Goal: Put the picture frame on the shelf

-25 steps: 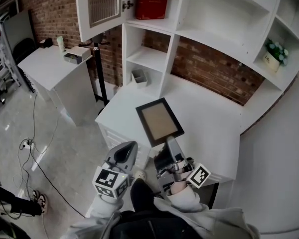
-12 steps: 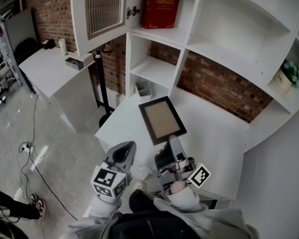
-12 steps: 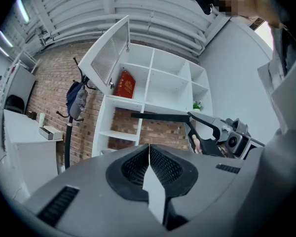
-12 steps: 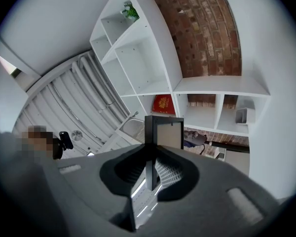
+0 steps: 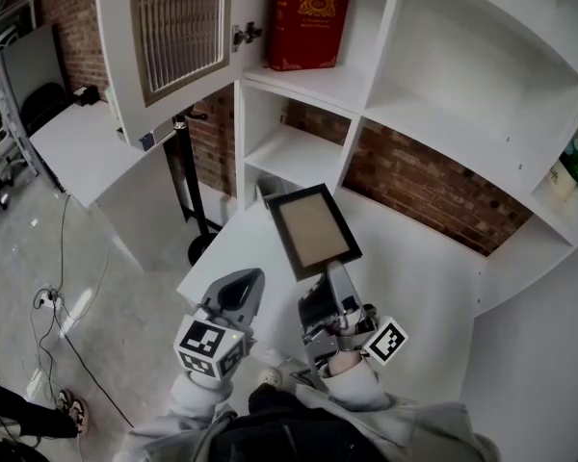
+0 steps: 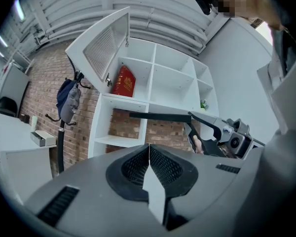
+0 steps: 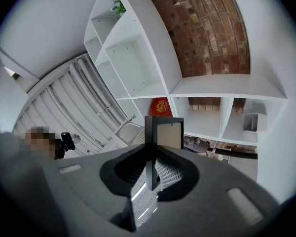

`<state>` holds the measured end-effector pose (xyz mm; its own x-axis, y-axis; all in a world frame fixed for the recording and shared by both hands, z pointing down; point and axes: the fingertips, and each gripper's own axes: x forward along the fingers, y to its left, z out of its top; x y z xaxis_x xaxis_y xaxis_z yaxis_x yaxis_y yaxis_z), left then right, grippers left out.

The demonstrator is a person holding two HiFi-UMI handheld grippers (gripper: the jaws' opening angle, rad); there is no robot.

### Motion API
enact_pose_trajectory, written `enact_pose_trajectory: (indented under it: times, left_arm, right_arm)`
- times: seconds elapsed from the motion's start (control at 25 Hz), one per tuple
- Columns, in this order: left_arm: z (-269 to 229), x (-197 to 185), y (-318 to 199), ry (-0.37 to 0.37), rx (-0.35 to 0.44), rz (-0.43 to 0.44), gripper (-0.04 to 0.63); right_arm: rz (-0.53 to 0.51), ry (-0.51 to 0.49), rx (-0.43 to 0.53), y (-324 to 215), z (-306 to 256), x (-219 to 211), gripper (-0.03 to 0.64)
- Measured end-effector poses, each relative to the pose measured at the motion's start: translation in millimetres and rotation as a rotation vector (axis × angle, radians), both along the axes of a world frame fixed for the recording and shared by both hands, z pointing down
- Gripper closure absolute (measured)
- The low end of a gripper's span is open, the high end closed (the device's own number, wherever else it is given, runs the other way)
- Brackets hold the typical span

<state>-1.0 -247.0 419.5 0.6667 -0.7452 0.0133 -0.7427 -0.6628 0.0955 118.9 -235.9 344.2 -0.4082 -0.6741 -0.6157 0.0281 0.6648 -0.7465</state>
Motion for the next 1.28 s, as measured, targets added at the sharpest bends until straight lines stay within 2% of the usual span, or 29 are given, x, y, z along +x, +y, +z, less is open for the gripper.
enact_pose_trajectory:
  times: [0.24,0.48,0.84,1.08,1.28]
  left_arm:
    - [-5,12,-45,0.018,-0.004,0.019,0.589]
    - [-3,25,-84,0.003,-0.008,0.047,0.589]
    - [-8,20,-121,-0.001,-0.01,0.051,0.589]
    - [-20,22,-135,0.016,0.02,0.102,0.589]
    - [-32,26,-153,0.019,0.028,0.183,0.589]
  right_arm:
    - [-0.001,-0.003,0.016,-39,-5,6,0.561]
    - [-0.004,0.002,0.025,-75,-7,9,0.561]
    - [-0.005,0.006,0.039,-103,-7,0,0.561]
    - [0.031,0.015,0.055,-110,-16,-7,0.561]
    - [0.092,0.02,0.075,-118,-33,-12,0.561]
